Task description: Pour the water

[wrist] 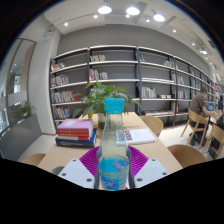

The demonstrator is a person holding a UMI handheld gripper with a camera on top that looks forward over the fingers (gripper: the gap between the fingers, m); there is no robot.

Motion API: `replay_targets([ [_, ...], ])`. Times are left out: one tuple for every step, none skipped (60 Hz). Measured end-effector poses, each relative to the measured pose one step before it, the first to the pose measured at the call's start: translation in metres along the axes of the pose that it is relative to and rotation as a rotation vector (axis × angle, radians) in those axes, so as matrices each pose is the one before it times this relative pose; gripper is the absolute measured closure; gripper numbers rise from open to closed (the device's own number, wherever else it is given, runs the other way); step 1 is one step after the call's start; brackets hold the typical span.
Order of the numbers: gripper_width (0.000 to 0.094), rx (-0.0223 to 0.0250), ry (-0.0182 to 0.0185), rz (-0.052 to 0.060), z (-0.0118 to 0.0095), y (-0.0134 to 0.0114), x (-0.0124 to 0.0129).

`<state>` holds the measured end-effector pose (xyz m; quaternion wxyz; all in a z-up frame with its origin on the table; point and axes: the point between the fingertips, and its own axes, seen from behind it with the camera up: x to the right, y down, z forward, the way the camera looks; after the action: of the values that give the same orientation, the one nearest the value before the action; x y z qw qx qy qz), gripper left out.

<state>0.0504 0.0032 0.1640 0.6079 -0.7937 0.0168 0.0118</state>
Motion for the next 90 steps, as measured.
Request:
replay_targets([
  [0.0543,-0.00849,-0.00250,-0.0094,0.00083,0.00445,-0.00058],
  [0.0542,-0.00695,-0.00274,-0.0089,0.00071,0.00384,-0.00069],
  [0.0543,-0.00553,-0.00145,-0.0069,0.00069,0.00321,-0.00027],
  [0.0542,-0.00536,-0.00045,-0.0065,0.00097,0.00291,-0.00052],
  [0.0542,-0.00560,-0.00139,-0.0076,0.00071,0.00326,-0.00058],
  [0.0541,-0.00266,-0.00472,-0.0074,0.00506,0.00958,0.00146],
  [0.0541,-0.00646,-0.00258,-0.0056,0.00125,0.00056,-0.00637],
  [0.0541,-0.00300,-0.00354,-0.0064,0.00102,0.00309,-0.00153],
  [0.0541,-0.00167,-0.00196,-0.0072,0.00044,0.00247,-0.00140],
  [0.0541,-0.00063,-0.00071,-0.0081,0.00007,0.00185,-0.00126],
  [0.0541,0.00013,-0.00004,-0.0087,0.00006,0.00133,-0.00095],
  [0.0540,-0.00240,0.00044,-0.0079,-0.00040,0.00149,-0.00095],
  [0.0532,-0.00824,0.00232,-0.0054,-0.00170,0.00006,-0.00265],
  [0.0530,-0.00705,0.00006,-0.0062,0.00490,0.01074,0.00387],
  [0.0521,-0.01169,0.00001,-0.0083,-0.00093,0.01042,0.00043],
  [0.0522,0.03306,0.00124,-0.0054,-0.00449,-0.00614,-0.00065],
  [0.0522,0.01468,0.00163,-0.0030,-0.00164,-0.00256,-0.00124],
  [0.0516,-0.00230,0.00162,-0.0011,0.00050,0.00196,-0.00101],
  [0.0523,-0.00455,0.00536,-0.0001,-0.00272,0.00208,0.00052],
  [0.0523,0.01321,0.00588,0.0052,-0.00126,-0.00230,0.00051],
  [0.0522,-0.00516,0.00161,0.0076,0.00640,0.00168,0.00078],
  [0.0524,0.00435,0.00350,0.0025,-0.00602,0.00118,0.00250],
  [0.0523,0.00387,0.00485,0.0027,-0.00223,0.00011,0.00130],
  [0.0513,-0.00091,0.00392,0.0031,-0.00209,0.00103,0.00138],
  [0.0504,0.00274,0.00294,0.0062,-0.00177,-0.00020,0.00111],
  [0.0494,0.00181,0.00341,0.0072,-0.00123,0.00045,0.00119],
  [0.0482,0.00206,0.00317,0.0054,-0.00106,0.00035,0.00114],
  [0.0469,0.00201,0.00374,0.0037,-0.00069,0.00048,0.00113],
  [0.0457,0.00295,0.00373,0.0042,-0.00068,-0.00003,0.00129],
  [0.0446,0.00301,0.00179,0.0073,-0.00064,-0.00001,0.00100],
  [0.0437,-0.00038,0.00124,0.0096,0.00727,-0.00112,-0.00121],
  [0.0429,0.00160,-0.00027,0.0053,-0.00109,0.00121,-0.00057],
  [0.0420,0.00058,0.00026,0.0023,-0.00047,0.00042,0.00010],
  [0.0410,-0.00203,0.00032,0.0005,-0.00022,0.00041,0.00019],
  [0.0401,-0.00702,0.00176,0.0015,0.00009,0.00163,0.00005],
  [0.0382,-0.01259,0.00091,0.0002,-0.00037,0.00277,0.00005],
  [0.0358,-0.01372,-0.00017,-0.0034,-0.00027,0.00312,-0.00014],
  [0.0323,-0.01555,0.00243,-0.0061,-0.00053,0.00339,0.00075],
  [0.0288,-0.01638,0.00320,-0.0055,-0.00085,0.00411,0.00074],
  [0.0259,-0.01450,0.00266,-0.0033,0.00182,0.00437,0.00054],
  [0.0239,-0.01592,0.00215,-0.0035,-0.00112,0.00354,-0.00032],
  [0.0225,-0.01327,-0.00176,-0.0025,-0.00227,0.00196,0.00008],
  [0.0217,-0.01302,-0.00034,-0.0011,-0.00126,0.00364,-0.00038],
  [0.0211,-0.01286,-0.00011,-0.0001,-0.00153,0.00348,-0.00045],
  [0.0208,-0.01317,0.00041,0.0003,-0.00140,0.00408,-0.00007],
  [0.0206,-0.01416,0.00050,-0.0012,-0.00181,0.00453,-0.00028],
  [0.0208,-0.01453,-0.00017,-0.0030,-0.00206,0.00463,-0.00022],
  [0.0207,-0.01396,-0.00012,-0.0032,0.00002,0.00515,0.00036],
  [0.0207,-0.01315,0.00198,-0.0026,-0.00535,0.00476,0.00118],
  [0.0207,-0.01180,0.00451,-0.0012,-0.00362,0.00421,0.00051],
  [0.0205,-0.01019,0.00452,-0.0011,-0.00401,0.00401,0.00052],
  [0.0206,-0.00943,0.00287,-0.0020,-0.00396,0.00414,0.00020],
  [0.0207,-0.01081,0.00123,-0.0034,-0.00442,0.00493,-0.00064],
  [0.0208,-0.01324,-0.00080,-0.0041,-0.00260,0.00575,-0.00092],
  [0.0208,-0.01256,0.00048,-0.0016,-0.00463,0.00547,-0.00130],
  [0.0206,-0.01134,0.00035,0.0023,-0.00619,0.00605,-0.00239],
  [0.0206,-0.01078,-0.00067,0.0037,-0.00506,0.00499,-0.00209],
  [0.0207,-0.01011,-0.00194,0.0044,-0.00534,0.00486,-0.00218],
  [0.0207,-0.01059,-0.00345,0.0054,-0.00536,0.00514,-0.00279],
  [0.0206,-0.01067,-0.00294,0.0055,-0.00556,0.00496,-0.00258],
  [0.0206,-0.01097,-0.00119,0.0028,-0.00482,0.00428,-0.00208],
  [0.0207,-0.00883,-0.00259,0.0001,-0.00695,0.00525,-0.00298],
  [0.0206,-0.00893,-0.00227,-0.0025,-0.00581,0.00419,-0.00296],
  [0.0206,-0.00787,-0.00230,-0.0021,-0.00602,0.00366,-0.00281],
  [0.0206,-0.00568,-0.00114,-0.0007,-0.00647,0.00305,-0.00302],
  [0.0207,-0.00230,-0.00078,0.0006,-0.00677,0.00200,-0.00306],
  [0.0207,0.00054,-0.00059,0.0013,-0.00658,0.00109,-0.00344],
  [0.0207,0.00034,-0.00173,0.0022,-0.00475,-0.00071,-0.00377],
  [0.0206,0.00203,-0.00390,0.0023,-0.00770,0.00044,-0.00468],
  [0.0208,0.00181,-0.00454,0.0033,-0.00596,0.00014,-0.00422],
  [0.0208,0.00190,-0.00366,0.0029,-0.00594,-0.00059,-0.00416],
  [0.0207,0.00268,-0.00303,0.0016,-0.00611,-0.00085,-0.00384],
  [0.0208,0.00354,-0.00226,0.0010,-0.00606,-0.00146,-0.00364],
  [0.0207,0.00484,-0.00231,0.0012,-0.00603,-0.00212,-0.00376],
  [0.0207,0.00660,-0.00224,0.0012,-0.00594,-0.00259,-0.00375],
  [0.0207,0.00781,-0.00242,0.0008,-0.00628,-0.00305,-0.00392],
  [0.0206,0.00660,-0.00250,-0.0002,-0.00250,-0.00641,-0.00375],
  [0.0205,0.00681,-0.00307,-0.0010,-0.00967,-0.00283,-0.00421],
  [0.0206,0.00653,-0.00253,-0.0019,-0.00618,-0.00320,-0.00342],
  [0.0206,0.00703,-0.00158,-0.0038,-0.00622,-0.00346,-0.00362],
  [0.0205,0.00856,-0.00048,-0.0045,-0.00563,-0.00406,-0.00330],
  [0.0207,0.00892,0.00076,-0.0037,-0.00484,-0.00409,-0.00261],
  [0.0207,0.00860,0.00043,-0.0026,-0.00465,-0.00463,-0.00252],
  [0.0206,0.00851,-0.00092,-0.0015,-0.00126,-0.00459,-0.00262],
  [0.0207,0.00742,-0.00381,-0.0014,-0.00744,-0.00408,-0.00341],
  [0.0205,0.00885,-0.00506,-0.0006,-0.00431,-0.00449,-0.00365],
  [0.0202,0.00986,-0.00497,0.0007,-0.00091,-0.00466,-0.00338],
  [0.0204,0.00913,-0.00446,0.0014,-0.00111,-0.00486,-0.00367],
  [0.0203,0.00794,-0.00388,0.0020,-0.00869,-0.00507,-0.00270],
  [0.0204,0.00922,-0.00152,0.0011,-0.00368,-0.00377,-0.00276],
])
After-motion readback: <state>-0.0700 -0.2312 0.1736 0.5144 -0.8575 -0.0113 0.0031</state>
